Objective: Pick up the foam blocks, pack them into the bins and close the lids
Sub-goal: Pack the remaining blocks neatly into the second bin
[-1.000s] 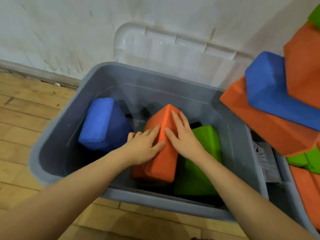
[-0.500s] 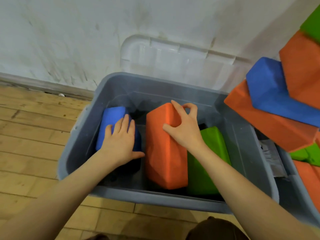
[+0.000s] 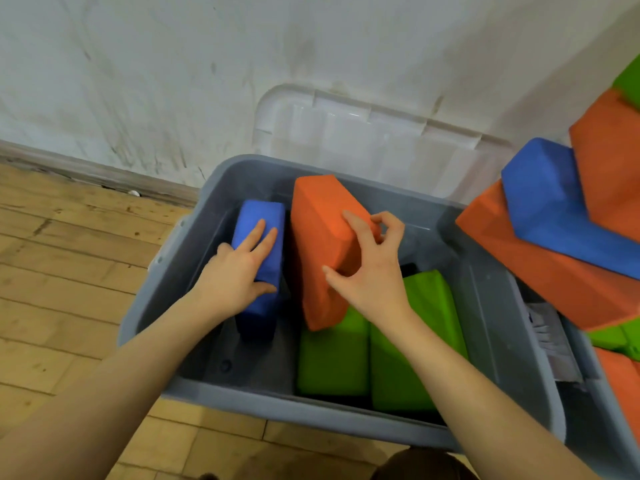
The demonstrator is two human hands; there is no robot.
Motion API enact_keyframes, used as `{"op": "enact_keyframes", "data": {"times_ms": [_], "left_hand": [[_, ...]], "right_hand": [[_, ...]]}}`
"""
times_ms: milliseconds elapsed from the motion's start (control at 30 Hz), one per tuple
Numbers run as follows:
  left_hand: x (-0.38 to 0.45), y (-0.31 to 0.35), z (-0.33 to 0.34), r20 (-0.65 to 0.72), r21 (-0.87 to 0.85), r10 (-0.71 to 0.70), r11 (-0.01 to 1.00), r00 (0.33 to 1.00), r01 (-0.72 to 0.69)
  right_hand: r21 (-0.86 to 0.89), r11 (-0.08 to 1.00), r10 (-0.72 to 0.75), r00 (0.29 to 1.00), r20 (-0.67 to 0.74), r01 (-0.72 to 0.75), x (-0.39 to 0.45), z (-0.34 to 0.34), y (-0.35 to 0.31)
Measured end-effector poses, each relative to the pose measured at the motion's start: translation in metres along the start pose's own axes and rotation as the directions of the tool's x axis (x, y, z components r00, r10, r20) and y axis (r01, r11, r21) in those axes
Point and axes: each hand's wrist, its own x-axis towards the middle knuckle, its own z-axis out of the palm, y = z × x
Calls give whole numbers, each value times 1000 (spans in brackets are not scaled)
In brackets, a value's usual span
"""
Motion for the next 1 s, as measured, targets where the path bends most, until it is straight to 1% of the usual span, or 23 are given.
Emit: {"op": "enact_keyframes", "data": {"times_ms": [33, 100, 133, 233, 333, 433, 500, 567, 633, 667, 733, 767, 800, 833, 867, 900, 933, 1000], "left_hand": [[1, -3, -1, -82, 1, 29, 1000, 996, -29], [2, -12, -3, -255, 60, 126, 992, 959, -114], [5, -15, -6, -295, 80, 143, 989, 945, -124], [14, -18, -9, -294, 135, 135, 986, 946, -99], [18, -18, -3, -294, 228, 173, 968, 940, -107], [21, -16, 6, -247, 342, 206, 933, 947, -114], [21, -16, 6, -218, 352, 201, 929, 955, -115], [19, -21, 4, -195, 307, 184, 944, 963, -118], [19, -28, 1, -187, 258, 166, 959, 968, -115], [19, -30, 0, -201, 238, 169, 964, 965, -120], [19, -34, -3, -302, 167, 205, 973, 931, -160], [18, -34, -5, -361, 75, 201, 980, 911, -186], [15, -31, -9, -380, -46, 161, 980, 911, -192], [13, -26, -12, -383, -158, 97, 973, 919, -169], [11, -22, -13, -368, -222, 48, 965, 928, -138], [10, -16, -12, -348, -218, 51, 967, 936, -134], [9, -12, -11, -330, -181, 93, 970, 939, -159], [10, -5, -14, -298, -145, 164, 966, 940, -215]], "right_hand": [[7, 1000, -13, 1000, -9, 13, -1, 2, 1], [8, 999, -44, 998, -39, 45, -2, 10, 1], [0, 999, -49, 997, -55, 49, -2, 14, -1], [-41, 999, -6, 994, -110, 2, 3, 26, -9], [-60, 998, 28, 991, -131, -36, 5, 37, -11], [-41, 998, 47, 994, -100, -51, 3, 44, -6], [-20, 999, 25, 998, -50, -26, 3, 44, -4], [-32, 998, -46, 998, 30, 47, 6, 44, -5], [-25, 998, -53, 992, 113, 56, 11, 47, -9], [-3, 999, -33, 991, 132, 34, 13, 49, -11], [49, 999, -2, 995, 105, -3, 12, 56, -12], [68, 998, 1, 996, 85, -7, 9, 58, -11], [84, 996, -13, 998, 67, 7, 6, 60, -9], [101, 994, -45, 998, 53, 40, 3, 62, -8], [120, 990, -76, 996, 46, 70, 2, 63, -6], [143, 986, -90, 995, 47, 82, 1, 62, -5], [172, 983, -78, 995, 55, 68, 2, 61, -2], [265, 964, -31, 996, 88, 7, 4, 58, 5]]}}
